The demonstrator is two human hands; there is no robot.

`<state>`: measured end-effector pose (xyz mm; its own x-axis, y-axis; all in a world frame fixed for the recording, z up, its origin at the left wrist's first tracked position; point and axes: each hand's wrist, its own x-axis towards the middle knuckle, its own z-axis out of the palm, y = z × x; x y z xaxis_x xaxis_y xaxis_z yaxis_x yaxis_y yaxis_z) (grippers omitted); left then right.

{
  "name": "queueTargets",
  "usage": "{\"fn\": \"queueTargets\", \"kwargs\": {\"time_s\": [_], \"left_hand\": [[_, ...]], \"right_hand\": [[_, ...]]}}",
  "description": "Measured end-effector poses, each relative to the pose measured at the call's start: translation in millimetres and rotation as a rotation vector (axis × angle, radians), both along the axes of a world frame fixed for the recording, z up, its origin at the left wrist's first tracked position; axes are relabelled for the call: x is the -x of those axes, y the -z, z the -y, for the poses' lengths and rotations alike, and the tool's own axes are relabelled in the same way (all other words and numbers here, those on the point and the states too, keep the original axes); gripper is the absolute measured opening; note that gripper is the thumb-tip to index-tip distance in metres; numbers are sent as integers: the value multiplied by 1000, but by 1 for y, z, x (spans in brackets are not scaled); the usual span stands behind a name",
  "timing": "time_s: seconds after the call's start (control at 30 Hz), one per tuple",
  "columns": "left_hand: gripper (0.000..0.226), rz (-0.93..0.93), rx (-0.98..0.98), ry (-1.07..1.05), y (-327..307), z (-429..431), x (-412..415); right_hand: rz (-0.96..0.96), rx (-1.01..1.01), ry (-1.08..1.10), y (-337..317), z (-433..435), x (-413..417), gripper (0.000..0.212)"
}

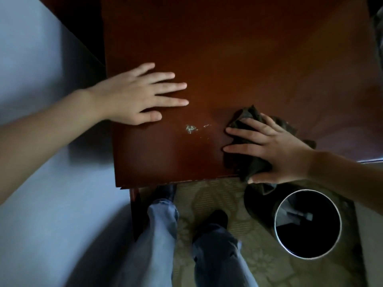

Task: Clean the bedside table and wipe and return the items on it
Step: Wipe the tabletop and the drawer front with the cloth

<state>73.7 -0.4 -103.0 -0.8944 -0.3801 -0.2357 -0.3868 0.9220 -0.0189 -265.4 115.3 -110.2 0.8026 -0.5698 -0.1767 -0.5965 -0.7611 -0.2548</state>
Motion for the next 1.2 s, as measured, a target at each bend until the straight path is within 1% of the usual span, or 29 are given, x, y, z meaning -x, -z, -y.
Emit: {"fn": "queueTargets", "kwargs": {"time_s": [0.1, 0.17, 0.2, 0.27, 0.3, 0.37, 0.43, 0.47, 0.53, 0.57, 0.63, 0.67, 0.73, 0.8, 0.87, 0.9, 0.97, 1.0, 1.07, 1.13, 1.2], "left_hand": [[56, -6, 37, 26, 4, 3, -2], [56, -25, 24, 17, 6, 2, -2], [56, -31, 13, 12, 6, 2, -1], [55, -43, 12, -3, 4, 2, -1], [54, -46, 23, -12, 2, 1, -1], [54, -39, 49, -45, 1, -1, -5], [56, -28, 42, -104, 0, -4, -12], [57, -26, 32, -131, 0, -4, -17], [58, -21, 21, -169, 1, -6, -26], [58, -16, 24, -177, 2, -7, -29], [59, 2, 22, -176, 0, -8, -32], [59, 13, 17, -174, -1, -8, -32], [60, 20, 14, -183, -3, -7, -32], [60, 10, 18, -182, -3, -6, -32], [60, 1, 12, -179, -3, -6, -31], [60, -2, 7, -179, -3, -6, -31], [62, -13, 11, -172, -2, -5, -32], [62, -20, 16, -165, -1, -5, -32], [64, -26, 25, -163, 2, -3, -34], [68, -32, 26, -207, 4, 1, -39], [68, -36, 15, -247, 3, 7, -45]], "right_hand": [[90, 40, -45, 11, -19, -73, 74], [94, 65, -108, 14, -24, -109, 73], [84, 64, -125, 14, -23, -112, 73], [97, 39, -124, 10, -18, -86, 77], [103, 3, -89, 8, -15, -63, 78], [93, -53, 39, 1, -3, -11, 76], [18, -93, 167, -9, 16, 19, 74], [-6, -114, 211, -11, 25, 18, 74], [50, -135, 240, -10, 36, -13, 74], [103, -124, 217, -7, 37, -41, 74], [203, -99, 87, -1, 28, -106, 73], [214, -101, -2, 0, 19, -137, 73], [162, -150, -172, 1, -3, -181, 70], [193, -186, -280, 3, -20, -186, 63], [245, -161, -324, 7, -27, -156, 57], [236, -123, -299, 8, -27, -134, 56], [200, -44, -176, 9, -16, -85, 58], [182, -34, -100, 8, -7, -64, 59], [164, -83, 67, 3, 18, -39, 61], [203, -131, 237, 2, 42, -49, 65], [253, -112, 322, 3, 54, -87, 69]]}}
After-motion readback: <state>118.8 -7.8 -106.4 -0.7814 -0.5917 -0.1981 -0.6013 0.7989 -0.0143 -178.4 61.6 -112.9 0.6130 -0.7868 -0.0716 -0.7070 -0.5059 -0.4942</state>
